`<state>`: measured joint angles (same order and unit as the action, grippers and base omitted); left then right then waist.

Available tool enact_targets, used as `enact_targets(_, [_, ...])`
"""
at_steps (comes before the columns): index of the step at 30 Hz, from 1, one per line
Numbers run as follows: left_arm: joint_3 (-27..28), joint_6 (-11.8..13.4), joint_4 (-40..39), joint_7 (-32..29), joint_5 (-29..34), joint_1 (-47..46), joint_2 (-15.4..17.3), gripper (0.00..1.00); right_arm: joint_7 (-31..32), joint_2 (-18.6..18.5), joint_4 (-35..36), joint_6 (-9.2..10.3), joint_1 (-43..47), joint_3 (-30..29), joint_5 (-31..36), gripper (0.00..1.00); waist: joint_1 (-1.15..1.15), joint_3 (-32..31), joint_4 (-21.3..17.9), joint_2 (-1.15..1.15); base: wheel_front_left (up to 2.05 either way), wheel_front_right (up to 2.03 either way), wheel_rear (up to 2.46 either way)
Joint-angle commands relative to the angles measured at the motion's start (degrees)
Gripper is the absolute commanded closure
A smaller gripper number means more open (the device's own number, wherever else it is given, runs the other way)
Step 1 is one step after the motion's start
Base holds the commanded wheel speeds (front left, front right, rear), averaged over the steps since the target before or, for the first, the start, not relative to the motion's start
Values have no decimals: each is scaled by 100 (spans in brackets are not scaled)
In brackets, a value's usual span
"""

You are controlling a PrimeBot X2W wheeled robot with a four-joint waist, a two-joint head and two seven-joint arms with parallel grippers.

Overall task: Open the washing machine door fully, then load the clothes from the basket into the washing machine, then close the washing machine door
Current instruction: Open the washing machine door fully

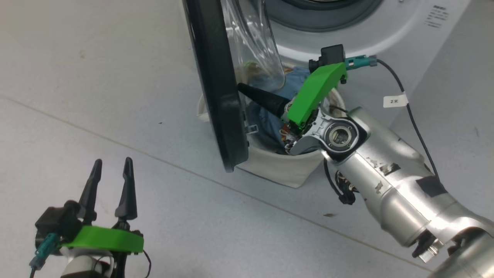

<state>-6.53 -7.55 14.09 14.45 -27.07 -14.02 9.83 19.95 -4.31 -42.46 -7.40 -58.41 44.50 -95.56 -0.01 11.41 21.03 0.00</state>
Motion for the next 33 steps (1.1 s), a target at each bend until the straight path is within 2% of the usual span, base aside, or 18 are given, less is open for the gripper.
enact_targets(1, [155,7,-165,55,52,-148,137,0,-147,143,154,-9,-226,138,-150,100,1,71,132,0,0,0,0])
enact_targets(8, [74,7,-79,55,29,-236,71,0,-697,143,80,-9,-462,990,-846,100,1,80,408,0,0,0,0])
enact_targets(17, [123,7,15,55,21,-305,105,0,-1447,143,186,-9,-572,1876,-1688,100,1,-83,426,0,0,0,0])
enact_targets(18, [145,7,30,55,-1,-304,137,0,-1657,143,198,-9,-571,2023,-1724,95,1,-145,372,0,0,0,0])
enact_targets(19, [158,7,39,55,-16,-299,161,0,-1760,143,199,-9,-573,2109,-1693,45,1,-180,333,0,0,0,0])
enact_targets(20, [174,7,52,55,-29,-290,194,0,-1848,143,212,-9,-571,2193,-1649,0,1,-214,286,0,0,0,0])
enact_targets(24, [260,7,82,55,-33,-261,319,0,-2176,143,188,-9,-570,2414,-1381,0,1,-319,102,0,0,0,0])
enact_targets(33, [712,43,115,55,-84,-2,700,0,-3373,82,-113,-9,-379,2615,-116,0,1,-659,-637,0,0,0,0])
